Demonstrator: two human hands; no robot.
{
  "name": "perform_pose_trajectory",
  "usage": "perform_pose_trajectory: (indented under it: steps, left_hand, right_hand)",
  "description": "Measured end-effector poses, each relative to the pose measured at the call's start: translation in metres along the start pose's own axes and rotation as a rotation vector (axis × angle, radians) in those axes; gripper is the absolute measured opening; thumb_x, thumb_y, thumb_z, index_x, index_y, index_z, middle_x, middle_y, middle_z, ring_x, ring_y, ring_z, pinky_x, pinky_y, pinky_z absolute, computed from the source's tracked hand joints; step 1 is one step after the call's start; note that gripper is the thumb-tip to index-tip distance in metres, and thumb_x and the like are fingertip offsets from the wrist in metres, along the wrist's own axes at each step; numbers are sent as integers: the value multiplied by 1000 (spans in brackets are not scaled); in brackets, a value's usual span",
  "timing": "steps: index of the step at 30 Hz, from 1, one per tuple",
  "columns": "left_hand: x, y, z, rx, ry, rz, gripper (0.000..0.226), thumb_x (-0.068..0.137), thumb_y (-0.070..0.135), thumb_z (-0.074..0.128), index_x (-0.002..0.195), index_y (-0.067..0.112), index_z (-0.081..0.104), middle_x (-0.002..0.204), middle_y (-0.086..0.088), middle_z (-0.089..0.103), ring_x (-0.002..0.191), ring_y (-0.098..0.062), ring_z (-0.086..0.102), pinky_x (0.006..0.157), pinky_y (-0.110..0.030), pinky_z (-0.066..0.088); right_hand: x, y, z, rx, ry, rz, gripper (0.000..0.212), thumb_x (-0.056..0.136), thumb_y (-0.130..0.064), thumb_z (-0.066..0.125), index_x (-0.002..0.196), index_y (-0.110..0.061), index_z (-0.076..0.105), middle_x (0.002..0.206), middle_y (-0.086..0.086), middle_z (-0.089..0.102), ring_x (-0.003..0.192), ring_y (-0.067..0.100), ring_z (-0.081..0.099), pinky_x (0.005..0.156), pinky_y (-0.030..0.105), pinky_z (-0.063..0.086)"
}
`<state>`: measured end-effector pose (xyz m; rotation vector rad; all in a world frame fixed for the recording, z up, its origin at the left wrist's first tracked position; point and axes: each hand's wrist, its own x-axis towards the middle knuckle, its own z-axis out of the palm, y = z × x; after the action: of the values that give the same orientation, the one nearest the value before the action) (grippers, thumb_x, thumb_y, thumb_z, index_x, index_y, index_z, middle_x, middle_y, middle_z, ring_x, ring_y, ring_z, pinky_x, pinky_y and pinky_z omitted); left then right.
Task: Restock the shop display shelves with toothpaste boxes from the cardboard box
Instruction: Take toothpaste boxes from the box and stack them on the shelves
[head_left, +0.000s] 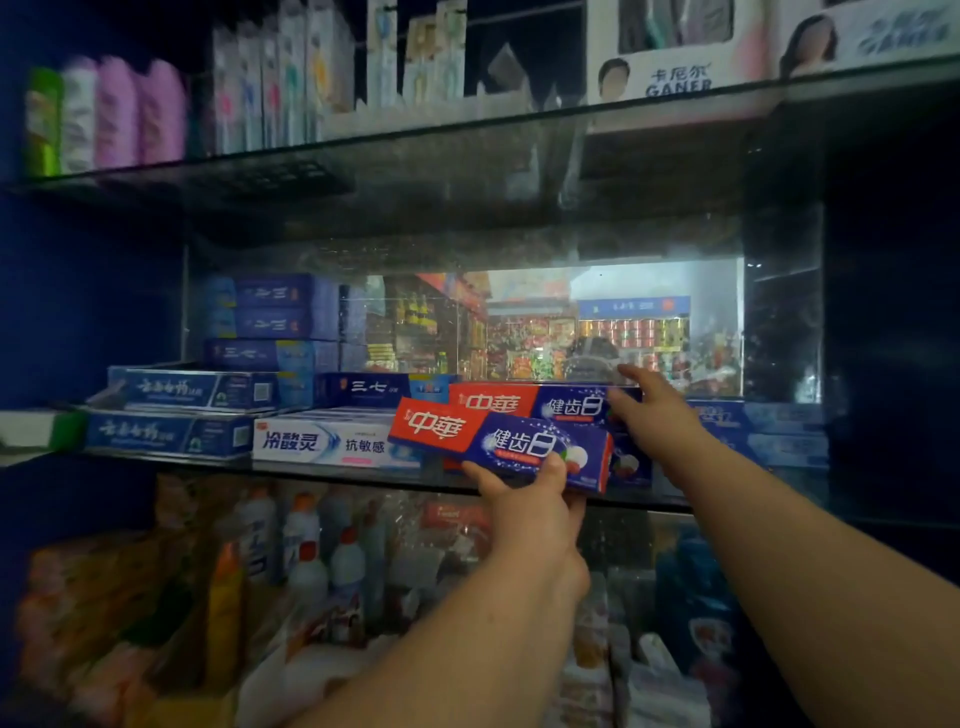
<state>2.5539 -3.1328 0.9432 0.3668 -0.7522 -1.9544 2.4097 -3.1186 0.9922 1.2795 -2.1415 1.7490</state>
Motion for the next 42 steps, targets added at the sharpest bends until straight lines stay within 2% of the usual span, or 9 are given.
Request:
perform_pose_trajectory:
  steps: [7,10,13,16,20,24,34,38,42]
  left_hand:
    - [-1,-15,6,53,21,33,102,88,11,65,145,52,-9,130,-5,54,103,-27,63,86,-47,54]
    - [-2,-19,6,99,-7,-2,98,89,11,63,147,47,-8,130,-8,54,108,-28,61,95,-50,50]
    - [-12,-9,-3,221,-117,-58,64,95,2,49,147,30,22,109,-13,62,87,-20,61,71,-30,52]
    - [-10,1,-25,531,-142,-24,15,97,8,47,108,17,51,99,-11,64,86,-21,60,72,-29,49]
    - [21,24,-61,1218,100,486,50,92,23,53,141,22,42,133,-5,43,118,-23,49,103,-43,44]
    - [44,53,-72,1705,178,446,68,96,38,43,153,23,9,160,3,8,146,-21,14,115,-48,21]
    - [63,55,-80,1736,143,418,79,94,38,45,152,20,-6,161,5,3,145,-20,19,114,-52,22]
    - [61,55,-91,1688,148,504,77,95,35,45,153,19,-5,162,4,3,147,-18,15,116,-49,20]
    - [51,56,-113,1682,126,585,74,97,34,43,153,20,-3,162,5,-3,149,-15,2,118,-47,12]
  right_hand:
    - [-58,-13,10,-305,31,-213,72,71,-80,27,110,-32,63,114,-1,63,111,20,56,96,49,44]
    - [-63,-2,7,-278,-63,-140,54,71,-76,49,111,-39,56,119,1,58,109,22,56,94,47,49]
    - [-60,3,-7,-260,-26,-168,31,80,-55,64,107,-42,55,119,1,49,116,22,47,101,46,44]
    - [-53,10,-13,-437,-48,-174,31,84,-52,62,111,-37,58,125,-2,53,124,22,35,106,47,35]
    - [-53,14,2,-467,-4,-143,36,82,-50,66,111,-29,59,132,1,41,127,23,34,108,40,33]
    - [-55,8,17,-359,-35,-65,41,87,-43,64,119,-21,51,148,4,26,124,27,46,98,37,41]
    - [-56,14,35,-417,80,-85,46,84,-54,61,119,-26,47,145,2,32,117,26,53,97,42,47]
    - [-64,13,43,-519,209,-181,53,85,-55,58,128,-28,45,156,2,16,146,24,16,118,54,4]
    - [-88,1,71,-508,153,-362,44,89,-45,57,129,-29,46,155,-3,16,148,19,10,118,55,-2]
